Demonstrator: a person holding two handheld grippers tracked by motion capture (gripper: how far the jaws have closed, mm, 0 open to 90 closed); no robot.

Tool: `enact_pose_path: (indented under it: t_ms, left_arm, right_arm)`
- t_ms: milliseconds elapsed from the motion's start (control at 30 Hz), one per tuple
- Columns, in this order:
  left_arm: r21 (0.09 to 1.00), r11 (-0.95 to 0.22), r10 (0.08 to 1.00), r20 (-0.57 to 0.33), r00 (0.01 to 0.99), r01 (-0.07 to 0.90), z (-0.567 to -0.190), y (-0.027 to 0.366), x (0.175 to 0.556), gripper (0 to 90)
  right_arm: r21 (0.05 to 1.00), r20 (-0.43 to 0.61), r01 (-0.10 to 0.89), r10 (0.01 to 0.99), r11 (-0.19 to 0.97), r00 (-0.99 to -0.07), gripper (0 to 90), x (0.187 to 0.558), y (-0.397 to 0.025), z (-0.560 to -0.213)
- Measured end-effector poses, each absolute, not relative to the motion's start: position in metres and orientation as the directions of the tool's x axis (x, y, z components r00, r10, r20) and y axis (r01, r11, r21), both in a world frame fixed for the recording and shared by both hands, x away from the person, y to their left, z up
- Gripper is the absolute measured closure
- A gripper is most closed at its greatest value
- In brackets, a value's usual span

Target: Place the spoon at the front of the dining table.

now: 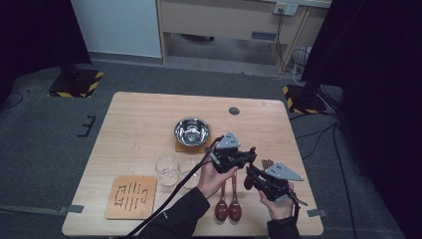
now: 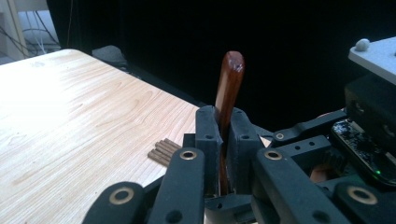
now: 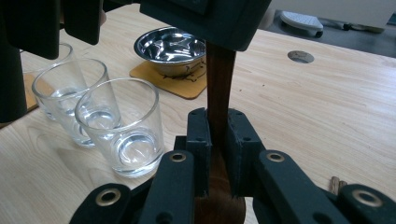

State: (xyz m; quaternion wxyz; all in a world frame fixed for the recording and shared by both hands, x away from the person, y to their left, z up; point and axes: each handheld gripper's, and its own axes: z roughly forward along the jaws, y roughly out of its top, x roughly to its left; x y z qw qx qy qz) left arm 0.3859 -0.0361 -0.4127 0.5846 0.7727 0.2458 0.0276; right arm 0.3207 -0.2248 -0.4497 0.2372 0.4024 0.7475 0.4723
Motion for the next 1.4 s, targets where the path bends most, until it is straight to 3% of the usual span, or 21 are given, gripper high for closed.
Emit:
enact_pose_path:
  t_ms: [167,467,767,1400]
  left_arm:
    - [0.926,-0.188,0.412,-0.227,0.882,0.326,-0.411,-0.035,0.387,84.7]
    - [0.933,-0.188,0.41,-0.21,0.887,0.308,-0.408,-0.036,0.388,84.8]
    - [0.936,-0.215,0.449,-0.158,0.879,0.278,-0.406,-0.034,0.391,84.7]
    - [0.95,-0.182,0.462,-0.145,0.875,0.254,-0.391,-0.022,0.396,84.7]
  right_arm:
    - [0.906,0.043,0.371,0.826,0.205,-0.561,78.5,0.32,-0.229,-0.447]
    - [0.917,0.066,0.364,0.835,0.165,-0.546,63.4,0.322,-0.241,-0.445]
    - [0.927,0.065,0.346,0.847,0.144,-0.527,57.1,0.322,-0.249,-0.443]
    - [0.904,0.018,0.407,0.939,0.131,-0.343,37.9,0.337,-0.29,-0.468]
